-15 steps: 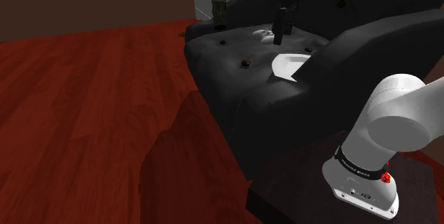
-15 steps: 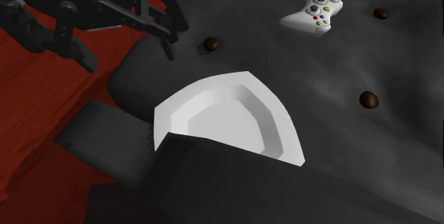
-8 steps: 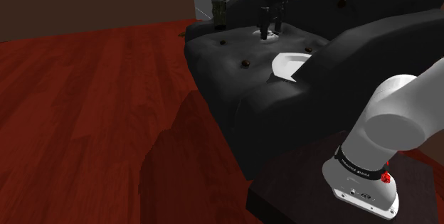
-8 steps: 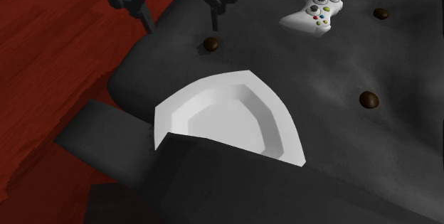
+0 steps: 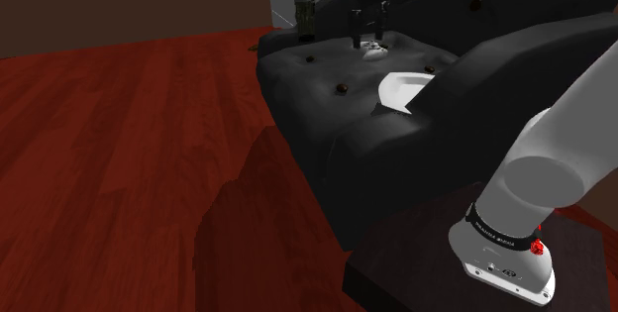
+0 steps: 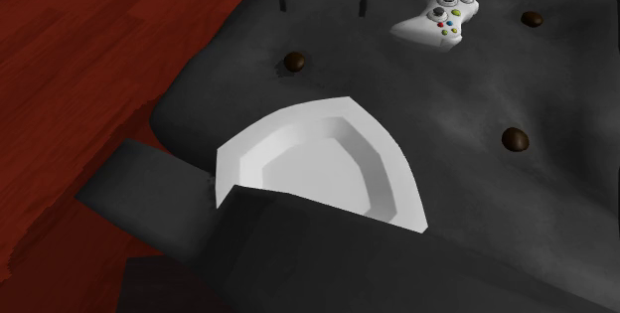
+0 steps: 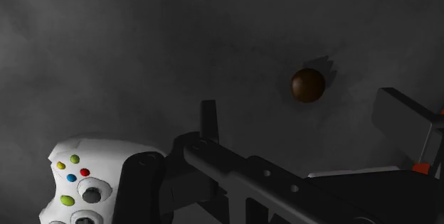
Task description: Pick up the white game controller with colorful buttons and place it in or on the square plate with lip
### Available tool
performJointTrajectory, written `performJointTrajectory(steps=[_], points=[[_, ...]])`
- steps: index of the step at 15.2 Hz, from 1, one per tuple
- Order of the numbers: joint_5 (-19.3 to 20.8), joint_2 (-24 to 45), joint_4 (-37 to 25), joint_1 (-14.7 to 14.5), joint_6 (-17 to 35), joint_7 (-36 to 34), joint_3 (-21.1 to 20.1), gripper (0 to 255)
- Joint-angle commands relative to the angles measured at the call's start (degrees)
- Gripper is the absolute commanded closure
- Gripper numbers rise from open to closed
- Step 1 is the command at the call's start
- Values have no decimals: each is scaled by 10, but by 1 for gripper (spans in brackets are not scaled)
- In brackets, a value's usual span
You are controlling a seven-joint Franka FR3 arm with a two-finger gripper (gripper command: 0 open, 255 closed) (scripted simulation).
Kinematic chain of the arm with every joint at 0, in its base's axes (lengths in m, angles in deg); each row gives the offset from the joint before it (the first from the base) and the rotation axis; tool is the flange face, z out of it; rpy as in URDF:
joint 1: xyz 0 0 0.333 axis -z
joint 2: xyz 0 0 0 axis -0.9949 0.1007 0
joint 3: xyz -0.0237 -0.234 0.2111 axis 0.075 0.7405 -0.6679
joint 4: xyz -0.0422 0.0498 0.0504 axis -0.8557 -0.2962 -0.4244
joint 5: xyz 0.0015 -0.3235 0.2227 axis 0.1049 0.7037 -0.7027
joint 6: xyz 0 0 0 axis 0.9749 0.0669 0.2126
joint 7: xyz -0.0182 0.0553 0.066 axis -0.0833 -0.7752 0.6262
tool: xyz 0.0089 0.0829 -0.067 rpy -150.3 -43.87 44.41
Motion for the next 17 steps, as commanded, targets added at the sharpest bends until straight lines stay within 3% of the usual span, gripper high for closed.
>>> performJointTrajectory(steps=[1, 9, 17], points=[[-2, 43, -37, 11, 1, -2, 13, 0], [-28, 211, -211, 54, -26, -13, 54, 0], [-70, 385, -428, 117, -92, -24, 83, 0]])
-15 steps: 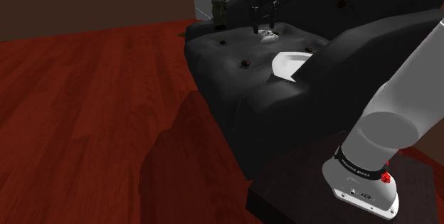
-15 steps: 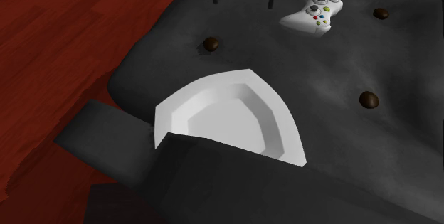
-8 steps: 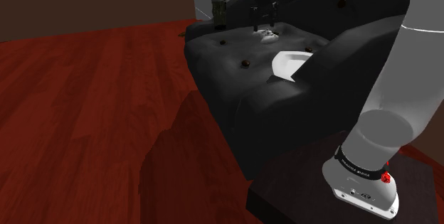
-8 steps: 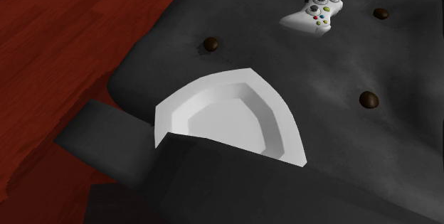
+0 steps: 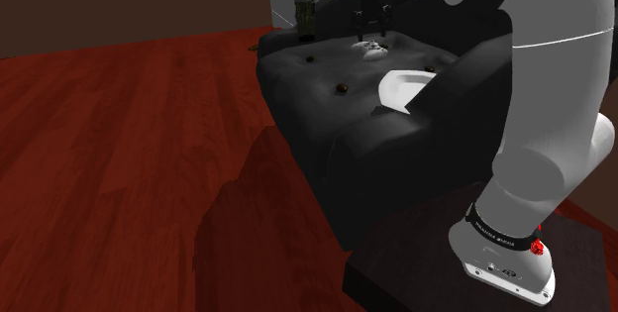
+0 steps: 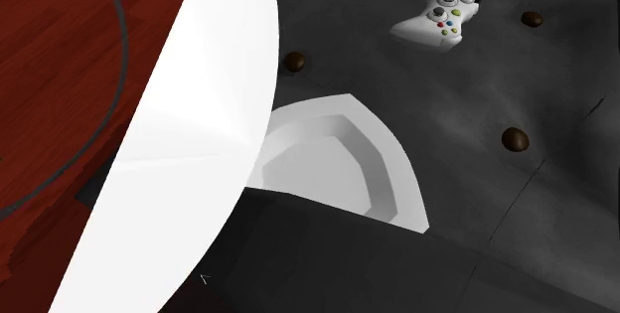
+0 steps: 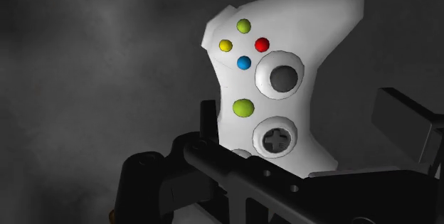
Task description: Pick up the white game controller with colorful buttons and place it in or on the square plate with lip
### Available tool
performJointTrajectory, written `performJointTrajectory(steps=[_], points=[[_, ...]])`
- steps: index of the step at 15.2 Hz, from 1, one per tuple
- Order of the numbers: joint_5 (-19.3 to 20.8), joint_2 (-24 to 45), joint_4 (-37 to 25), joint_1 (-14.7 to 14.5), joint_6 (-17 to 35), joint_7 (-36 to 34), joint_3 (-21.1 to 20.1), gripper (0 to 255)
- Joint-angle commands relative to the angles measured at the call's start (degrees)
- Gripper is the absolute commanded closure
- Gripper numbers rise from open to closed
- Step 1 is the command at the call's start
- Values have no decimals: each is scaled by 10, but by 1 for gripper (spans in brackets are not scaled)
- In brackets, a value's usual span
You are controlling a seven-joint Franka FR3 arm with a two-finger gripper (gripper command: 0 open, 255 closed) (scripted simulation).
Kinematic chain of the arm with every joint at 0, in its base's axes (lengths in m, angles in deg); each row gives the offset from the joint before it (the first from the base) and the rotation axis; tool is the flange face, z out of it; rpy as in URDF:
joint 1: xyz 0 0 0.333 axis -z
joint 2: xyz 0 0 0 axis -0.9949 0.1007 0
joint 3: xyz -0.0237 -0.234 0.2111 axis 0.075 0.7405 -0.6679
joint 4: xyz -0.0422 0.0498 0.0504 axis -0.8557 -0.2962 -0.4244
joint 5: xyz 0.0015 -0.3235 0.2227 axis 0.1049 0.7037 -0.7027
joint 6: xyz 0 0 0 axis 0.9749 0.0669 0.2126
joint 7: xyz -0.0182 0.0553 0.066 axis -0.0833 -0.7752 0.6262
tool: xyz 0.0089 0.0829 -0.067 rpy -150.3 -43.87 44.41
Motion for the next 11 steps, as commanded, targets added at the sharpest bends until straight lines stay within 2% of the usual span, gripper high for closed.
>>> performJointTrajectory(steps=[1, 7, 11], points=[[-6, 23, -22, 9, -1, 0, 2, 0], [-3, 12, 41, 6, 51, -1, 2, 0], [-3, 11, 46, 5, 55, -1, 2, 0]])
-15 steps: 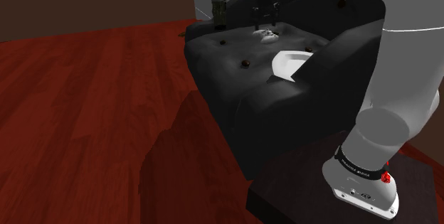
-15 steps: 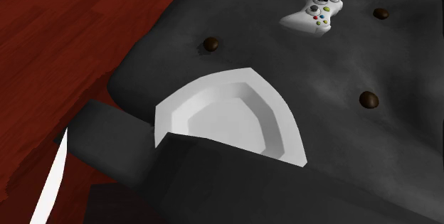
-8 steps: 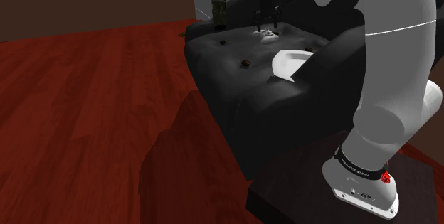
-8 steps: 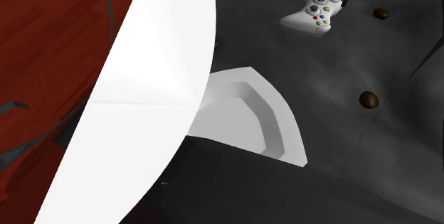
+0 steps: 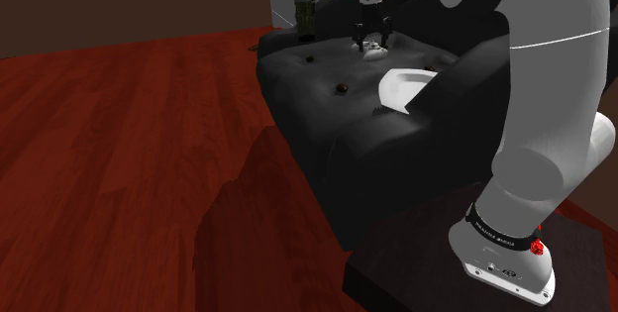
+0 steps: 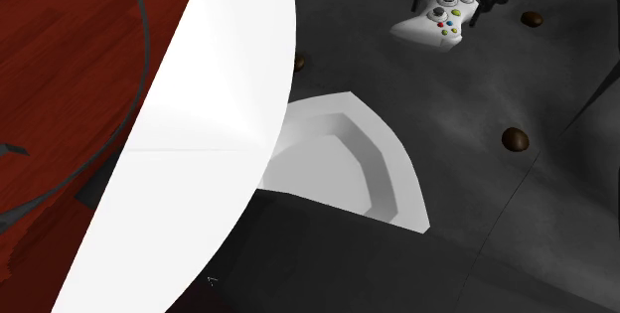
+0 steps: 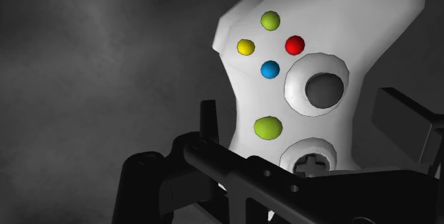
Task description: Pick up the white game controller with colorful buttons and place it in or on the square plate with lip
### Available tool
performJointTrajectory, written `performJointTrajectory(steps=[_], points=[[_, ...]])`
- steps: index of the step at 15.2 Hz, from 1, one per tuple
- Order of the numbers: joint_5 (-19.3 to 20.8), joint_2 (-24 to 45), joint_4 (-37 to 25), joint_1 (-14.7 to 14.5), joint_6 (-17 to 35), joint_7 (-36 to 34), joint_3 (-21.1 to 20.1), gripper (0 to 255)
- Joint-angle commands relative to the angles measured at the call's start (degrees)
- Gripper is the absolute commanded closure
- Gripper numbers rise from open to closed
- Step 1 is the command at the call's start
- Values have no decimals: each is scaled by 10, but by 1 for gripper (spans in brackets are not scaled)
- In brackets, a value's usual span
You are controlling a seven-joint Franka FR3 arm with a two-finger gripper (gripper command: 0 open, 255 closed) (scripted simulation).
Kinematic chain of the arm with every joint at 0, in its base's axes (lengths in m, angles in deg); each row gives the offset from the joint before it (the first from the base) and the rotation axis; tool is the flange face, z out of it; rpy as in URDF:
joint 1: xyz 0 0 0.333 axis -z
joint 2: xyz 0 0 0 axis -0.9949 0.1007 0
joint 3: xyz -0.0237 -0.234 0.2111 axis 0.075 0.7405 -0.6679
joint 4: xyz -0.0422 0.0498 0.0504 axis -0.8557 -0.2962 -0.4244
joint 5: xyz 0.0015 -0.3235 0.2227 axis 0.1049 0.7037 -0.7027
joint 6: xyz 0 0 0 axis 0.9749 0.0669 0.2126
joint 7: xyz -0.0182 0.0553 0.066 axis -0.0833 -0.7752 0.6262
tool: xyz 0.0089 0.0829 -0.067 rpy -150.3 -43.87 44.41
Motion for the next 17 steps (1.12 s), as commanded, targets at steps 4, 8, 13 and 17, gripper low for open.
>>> performJointTrajectory(steps=[4, 8, 13, 17], points=[[0, 0, 1, 0, 1, 0, 0, 0], [0, 0, 1, 0, 1, 0, 0, 255], [0, 0, 1, 0, 1, 0, 0, 255], [0, 0, -22, 1, -22, 1, 1, 255]])
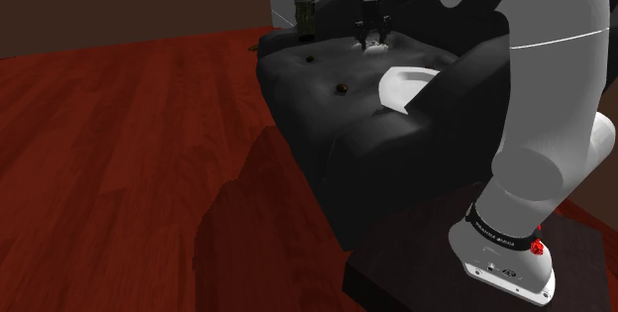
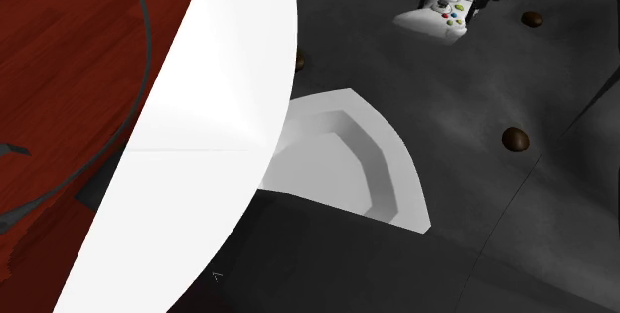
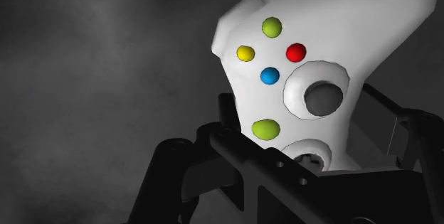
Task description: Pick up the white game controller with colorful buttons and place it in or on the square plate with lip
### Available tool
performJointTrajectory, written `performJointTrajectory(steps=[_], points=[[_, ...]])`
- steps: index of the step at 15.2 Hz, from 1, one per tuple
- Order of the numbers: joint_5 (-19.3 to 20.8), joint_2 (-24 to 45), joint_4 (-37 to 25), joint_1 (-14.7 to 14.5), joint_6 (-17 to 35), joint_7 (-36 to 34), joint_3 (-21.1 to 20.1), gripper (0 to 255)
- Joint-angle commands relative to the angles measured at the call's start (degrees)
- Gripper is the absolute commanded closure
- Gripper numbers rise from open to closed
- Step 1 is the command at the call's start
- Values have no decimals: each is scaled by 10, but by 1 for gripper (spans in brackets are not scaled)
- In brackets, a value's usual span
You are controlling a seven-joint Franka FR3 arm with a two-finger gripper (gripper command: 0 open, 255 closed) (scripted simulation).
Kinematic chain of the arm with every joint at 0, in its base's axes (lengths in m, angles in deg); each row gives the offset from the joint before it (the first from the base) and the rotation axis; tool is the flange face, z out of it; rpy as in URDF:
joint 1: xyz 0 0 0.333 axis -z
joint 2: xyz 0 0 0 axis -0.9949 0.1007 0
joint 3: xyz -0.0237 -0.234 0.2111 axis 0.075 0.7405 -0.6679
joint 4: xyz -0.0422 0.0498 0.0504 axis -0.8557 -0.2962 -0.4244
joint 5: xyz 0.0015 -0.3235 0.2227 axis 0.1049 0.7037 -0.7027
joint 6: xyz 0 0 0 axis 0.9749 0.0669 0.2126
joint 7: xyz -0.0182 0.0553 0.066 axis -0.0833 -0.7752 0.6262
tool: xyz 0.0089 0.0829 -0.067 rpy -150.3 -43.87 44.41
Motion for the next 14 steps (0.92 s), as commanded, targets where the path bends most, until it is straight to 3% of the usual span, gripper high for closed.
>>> performJointTrajectory(steps=[1, 14], points=[[0, 0, -15, 1, -15, 1, 0, 255], [-6, 26, -157, 15, -131, 9, 1, 255]])
